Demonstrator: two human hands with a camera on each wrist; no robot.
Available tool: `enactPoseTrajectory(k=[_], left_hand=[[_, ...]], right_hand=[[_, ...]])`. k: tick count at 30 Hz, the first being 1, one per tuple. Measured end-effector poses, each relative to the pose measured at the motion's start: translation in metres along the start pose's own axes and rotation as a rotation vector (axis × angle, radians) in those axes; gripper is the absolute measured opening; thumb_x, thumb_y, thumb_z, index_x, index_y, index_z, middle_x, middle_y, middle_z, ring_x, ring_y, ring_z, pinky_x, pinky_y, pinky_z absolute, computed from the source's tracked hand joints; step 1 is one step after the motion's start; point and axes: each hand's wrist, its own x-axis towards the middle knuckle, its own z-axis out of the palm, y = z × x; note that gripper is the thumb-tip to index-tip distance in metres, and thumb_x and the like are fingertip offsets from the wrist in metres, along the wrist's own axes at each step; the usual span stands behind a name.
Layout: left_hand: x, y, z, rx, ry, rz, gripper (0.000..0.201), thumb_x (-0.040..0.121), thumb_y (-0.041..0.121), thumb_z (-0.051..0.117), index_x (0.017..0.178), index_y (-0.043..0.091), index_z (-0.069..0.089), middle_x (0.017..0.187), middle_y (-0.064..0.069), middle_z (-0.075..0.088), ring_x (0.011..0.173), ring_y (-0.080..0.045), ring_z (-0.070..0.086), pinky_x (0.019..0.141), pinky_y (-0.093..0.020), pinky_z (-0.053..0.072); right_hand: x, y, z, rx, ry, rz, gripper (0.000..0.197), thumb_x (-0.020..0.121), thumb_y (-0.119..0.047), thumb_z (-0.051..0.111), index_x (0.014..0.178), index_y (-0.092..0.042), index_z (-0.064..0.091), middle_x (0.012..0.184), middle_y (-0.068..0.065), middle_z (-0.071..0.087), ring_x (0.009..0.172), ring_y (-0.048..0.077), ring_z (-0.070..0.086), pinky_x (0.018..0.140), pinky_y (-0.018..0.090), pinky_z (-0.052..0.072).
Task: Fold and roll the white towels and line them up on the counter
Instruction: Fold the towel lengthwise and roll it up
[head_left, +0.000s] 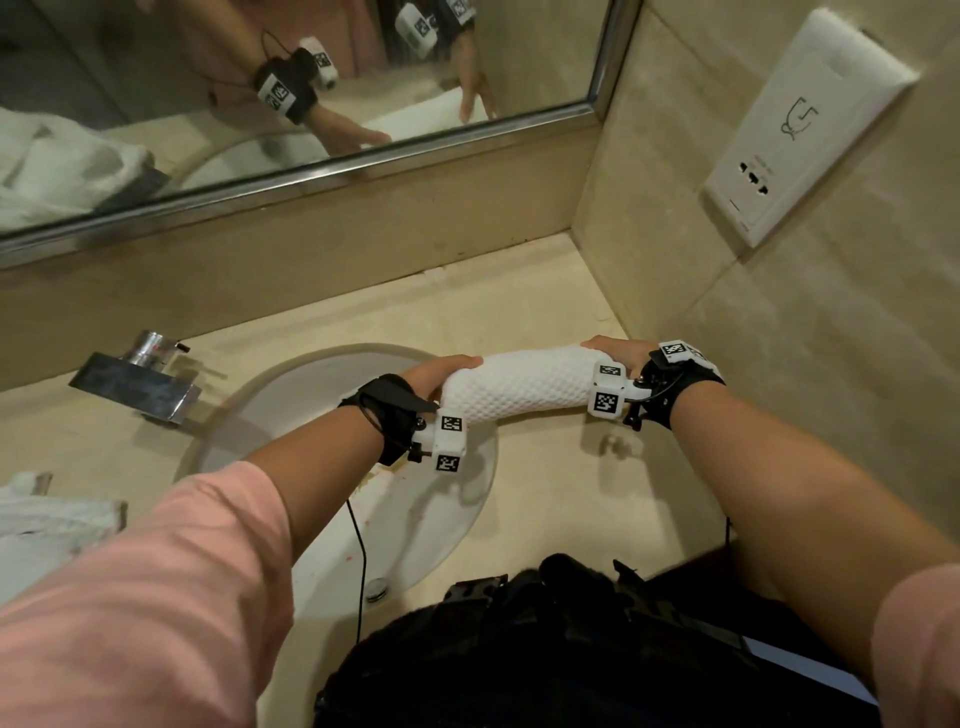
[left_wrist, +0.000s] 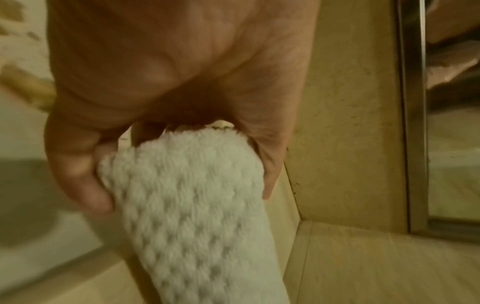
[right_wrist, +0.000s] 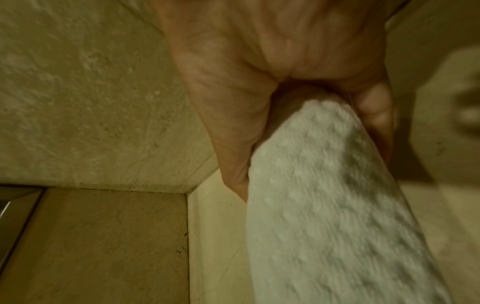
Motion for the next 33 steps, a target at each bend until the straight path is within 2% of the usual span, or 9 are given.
enactPoseTrajectory(k=[4, 8, 12, 14, 18, 21, 24, 27, 33], left_hand=[[-0.003, -0.003, 0.006, -0.073, 0.004, 0.028, 0.028, 0.096, 0.034, 0.051, 0.106, 0.008, 0.058, 0.065, -0.006, 0.070, 0.051, -0.019, 0.066, 0.048, -0.020, 0.050], [-0.011, -0.006, 0.007, -0.091, 0.023, 0.077, 0.039, 0.092, 0.036, 0.055, 0.118, 0.007, 0.059, 0.099, -0.011, 0.070, 0.085, -0.027, 0.066, 0.077, -0.030, 0.049], [-0.038, -0.007, 0.001, -0.083, 0.073, 0.144, 0.029, 0.094, 0.033, 0.052, 0.106, 0.009, 0.061, 0.082, -0.008, 0.073, 0.070, -0.024, 0.070, 0.069, -0.028, 0.050], [-0.050, -0.007, -0.006, -0.097, 0.089, 0.171, 0.023, 0.096, 0.031, 0.049, 0.099, 0.010, 0.059, 0.070, -0.005, 0.073, 0.058, -0.020, 0.070, 0.059, -0.026, 0.052], [-0.086, -0.008, -0.020, -0.155, 0.110, 0.248, 0.026, 0.098, 0.029, 0.045, 0.092, 0.009, 0.060, 0.068, -0.007, 0.073, 0.055, -0.021, 0.069, 0.047, -0.023, 0.053], [-0.117, -0.012, -0.029, -0.195, 0.159, 0.281, 0.026, 0.096, 0.032, 0.048, 0.098, 0.009, 0.060, 0.072, -0.007, 0.073, 0.059, -0.022, 0.070, 0.062, -0.026, 0.052], [-0.145, -0.020, -0.040, -0.254, 0.237, 0.319, 0.025, 0.095, 0.031, 0.051, 0.093, 0.008, 0.062, 0.067, -0.008, 0.072, 0.055, -0.021, 0.069, 0.059, -0.024, 0.053], [-0.176, -0.034, -0.051, -0.323, 0.250, 0.382, 0.044, 0.097, 0.026, 0.046, 0.067, 0.008, 0.072, 0.061, -0.007, 0.070, 0.050, -0.019, 0.067, 0.048, -0.022, 0.054], [-0.249, -0.072, -0.077, -0.431, 0.402, 0.481, 0.023, 0.098, 0.024, 0.043, 0.089, 0.010, 0.058, 0.062, -0.006, 0.071, 0.051, -0.019, 0.068, 0.049, -0.023, 0.055]], right_hand=[[-0.040, -0.007, 0.004, -0.081, 0.023, -0.057, 0.024, 0.084, -0.047, 0.064, 0.076, -0.028, 0.051, 0.055, -0.014, 0.063, 0.073, 0.008, 0.048, 0.101, 0.033, 0.042], [-0.070, -0.007, 0.010, -0.091, 0.052, -0.076, 0.030, 0.092, -0.038, 0.058, 0.071, -0.022, 0.043, 0.039, -0.014, 0.056, 0.067, 0.008, 0.042, 0.073, 0.022, 0.043], [-0.086, -0.009, 0.021, -0.103, 0.008, -0.074, 0.035, 0.071, -0.047, 0.072, 0.079, -0.014, 0.063, 0.082, 0.007, 0.067, 0.074, 0.020, 0.058, 0.074, 0.031, 0.048], [-0.083, -0.012, 0.026, -0.108, -0.044, -0.104, 0.055, 0.059, -0.051, 0.075, 0.096, -0.012, 0.068, 0.102, 0.003, 0.070, 0.088, 0.022, 0.062, 0.083, 0.033, 0.048], [-0.125, -0.028, 0.047, -0.005, -0.067, -0.144, 0.038, 0.073, -0.038, 0.073, 0.099, -0.011, 0.067, 0.094, 0.009, 0.071, 0.080, 0.022, 0.062, 0.075, 0.031, 0.046], [-0.138, -0.041, 0.060, 0.031, -0.140, -0.200, 0.045, 0.075, -0.038, 0.071, 0.107, -0.007, 0.066, 0.103, 0.010, 0.071, 0.095, 0.026, 0.065, 0.091, 0.037, 0.046], [-0.173, -0.056, 0.077, 0.027, -0.224, -0.224, 0.027, 0.085, -0.035, 0.064, 0.092, -0.009, 0.064, 0.083, 0.010, 0.071, 0.080, 0.025, 0.062, 0.086, 0.037, 0.046], [-0.195, -0.069, 0.098, -0.007, -0.293, -0.289, 0.026, 0.091, -0.032, 0.057, 0.080, -0.009, 0.059, 0.063, 0.007, 0.069, 0.071, 0.022, 0.060, 0.074, 0.034, 0.047], [-0.241, -0.085, 0.156, -0.109, -0.430, -0.421, 0.029, 0.097, -0.035, 0.047, 0.082, -0.012, 0.055, 0.055, 0.002, 0.068, 0.048, 0.015, 0.066, 0.050, 0.024, 0.053]])
